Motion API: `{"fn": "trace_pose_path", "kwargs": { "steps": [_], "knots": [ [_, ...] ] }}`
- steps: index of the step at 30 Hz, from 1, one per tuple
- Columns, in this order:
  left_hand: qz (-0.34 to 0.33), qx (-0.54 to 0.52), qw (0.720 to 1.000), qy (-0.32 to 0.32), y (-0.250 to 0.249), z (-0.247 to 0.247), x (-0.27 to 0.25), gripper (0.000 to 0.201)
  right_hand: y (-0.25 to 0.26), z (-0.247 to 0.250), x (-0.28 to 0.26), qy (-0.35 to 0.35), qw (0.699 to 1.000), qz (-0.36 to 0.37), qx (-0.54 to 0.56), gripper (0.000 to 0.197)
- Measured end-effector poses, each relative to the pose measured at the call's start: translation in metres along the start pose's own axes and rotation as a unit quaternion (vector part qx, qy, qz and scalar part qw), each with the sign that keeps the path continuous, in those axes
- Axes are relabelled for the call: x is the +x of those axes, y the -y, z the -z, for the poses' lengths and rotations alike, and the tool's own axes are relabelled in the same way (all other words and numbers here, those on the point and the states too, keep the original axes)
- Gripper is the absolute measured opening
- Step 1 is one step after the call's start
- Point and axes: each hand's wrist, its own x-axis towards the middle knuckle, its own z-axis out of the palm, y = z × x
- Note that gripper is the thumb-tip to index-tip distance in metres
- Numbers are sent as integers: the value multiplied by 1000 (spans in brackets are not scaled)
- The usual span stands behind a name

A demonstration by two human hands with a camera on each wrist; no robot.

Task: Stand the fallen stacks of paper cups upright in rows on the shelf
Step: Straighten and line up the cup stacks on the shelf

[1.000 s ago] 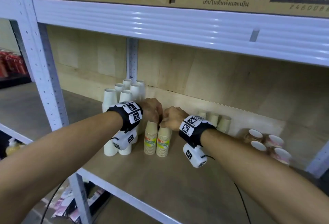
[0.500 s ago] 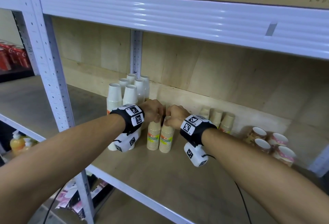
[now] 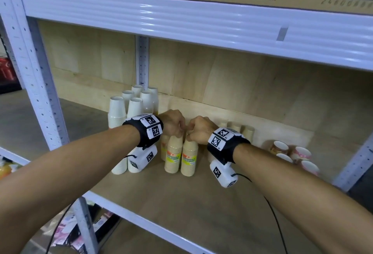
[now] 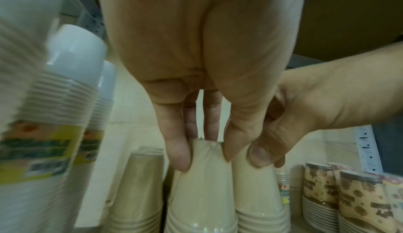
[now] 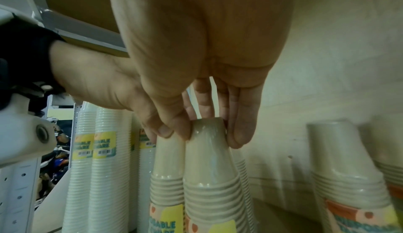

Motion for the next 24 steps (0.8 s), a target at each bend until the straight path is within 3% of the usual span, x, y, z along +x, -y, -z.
{"fn": "trace_pose_path", "kwargs": {
  "steps": [6,24],
  "knots": [
    [-28,-6,999,38,-39,3,12,35,-26,24,-13,-2,999,-46,-26,34],
    [-140,10,990,15,-142,-36,70,32,-120,65,-53,-30,986,-156,-41,25]
  ]
}}
